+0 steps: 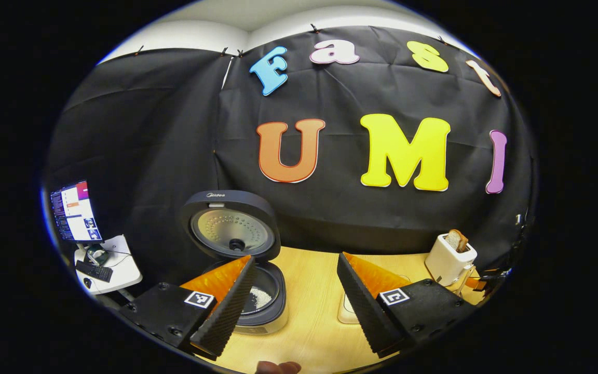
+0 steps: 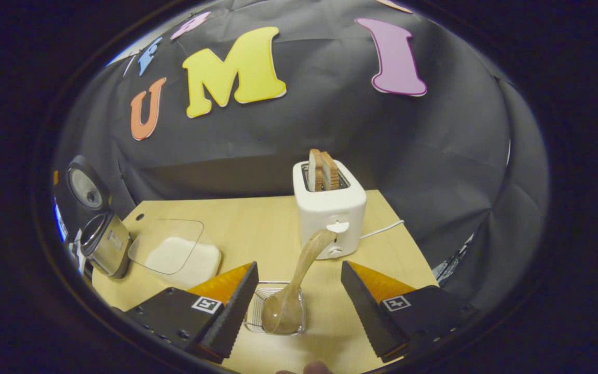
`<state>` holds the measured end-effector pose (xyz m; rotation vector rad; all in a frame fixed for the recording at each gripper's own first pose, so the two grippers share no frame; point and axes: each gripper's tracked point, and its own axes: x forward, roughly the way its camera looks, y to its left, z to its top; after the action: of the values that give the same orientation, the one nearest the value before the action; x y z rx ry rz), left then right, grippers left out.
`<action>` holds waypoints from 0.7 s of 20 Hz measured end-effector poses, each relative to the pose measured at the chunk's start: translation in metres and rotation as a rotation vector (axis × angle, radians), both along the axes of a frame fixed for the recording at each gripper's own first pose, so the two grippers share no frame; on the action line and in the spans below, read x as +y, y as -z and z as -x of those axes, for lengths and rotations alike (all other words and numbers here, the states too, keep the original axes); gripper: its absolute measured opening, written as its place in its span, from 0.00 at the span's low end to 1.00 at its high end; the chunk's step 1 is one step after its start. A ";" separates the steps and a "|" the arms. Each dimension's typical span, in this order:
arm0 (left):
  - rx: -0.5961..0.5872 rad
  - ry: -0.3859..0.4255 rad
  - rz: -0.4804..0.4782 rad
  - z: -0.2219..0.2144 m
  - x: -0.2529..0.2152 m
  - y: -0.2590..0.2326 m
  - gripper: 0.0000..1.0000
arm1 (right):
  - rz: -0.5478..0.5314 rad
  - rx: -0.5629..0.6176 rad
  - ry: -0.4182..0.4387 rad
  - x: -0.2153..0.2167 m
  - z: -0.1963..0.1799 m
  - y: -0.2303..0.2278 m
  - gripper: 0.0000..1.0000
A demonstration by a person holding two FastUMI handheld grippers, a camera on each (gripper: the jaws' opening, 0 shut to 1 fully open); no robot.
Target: Close the left gripper, press the button to open the rice cooker; take a wooden spoon from the chopstick holder with the right hand, scoop a spoonful of rice and pour it into the rice cooker, then put the wooden spoon back into the chopstick holder.
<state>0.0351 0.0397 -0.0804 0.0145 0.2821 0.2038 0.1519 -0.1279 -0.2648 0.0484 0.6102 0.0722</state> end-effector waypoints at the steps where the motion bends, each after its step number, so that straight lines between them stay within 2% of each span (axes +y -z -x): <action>1: 0.001 -0.005 -0.003 0.000 -0.001 0.000 0.99 | -0.016 0.024 -0.006 0.002 -0.007 0.012 0.96; 4: 0.011 -0.017 -0.008 -0.001 -0.004 0.000 0.99 | -0.083 0.095 -0.004 0.006 -0.021 0.039 0.93; 5: 0.015 -0.019 -0.011 -0.002 -0.004 0.001 0.99 | -0.102 0.108 0.005 0.007 -0.025 0.046 0.95; 8: 0.023 -0.034 -0.019 -0.002 -0.002 0.002 0.99 | -0.136 0.142 0.022 0.008 -0.033 0.059 0.94; 9: 0.025 -0.037 -0.021 -0.002 -0.002 0.002 0.99 | -0.140 0.152 0.028 0.008 -0.034 0.063 0.87; 10: 0.027 -0.038 -0.022 -0.002 -0.003 0.002 0.99 | -0.148 0.159 0.025 0.009 -0.034 0.064 0.75; 11: 0.027 -0.039 -0.024 -0.002 -0.002 0.002 0.99 | -0.148 0.164 0.025 0.011 -0.035 0.067 0.76; 12: 0.028 -0.041 -0.027 -0.002 -0.001 0.002 0.99 | -0.144 0.165 0.031 0.011 -0.037 0.068 0.71; 14: 0.030 -0.037 -0.028 -0.004 -0.002 0.003 0.99 | -0.156 0.173 0.027 0.013 -0.038 0.069 0.46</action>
<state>0.0392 0.0379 -0.0830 0.0406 0.3099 0.2442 0.1903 -0.1145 -0.3337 0.2156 0.7755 0.0903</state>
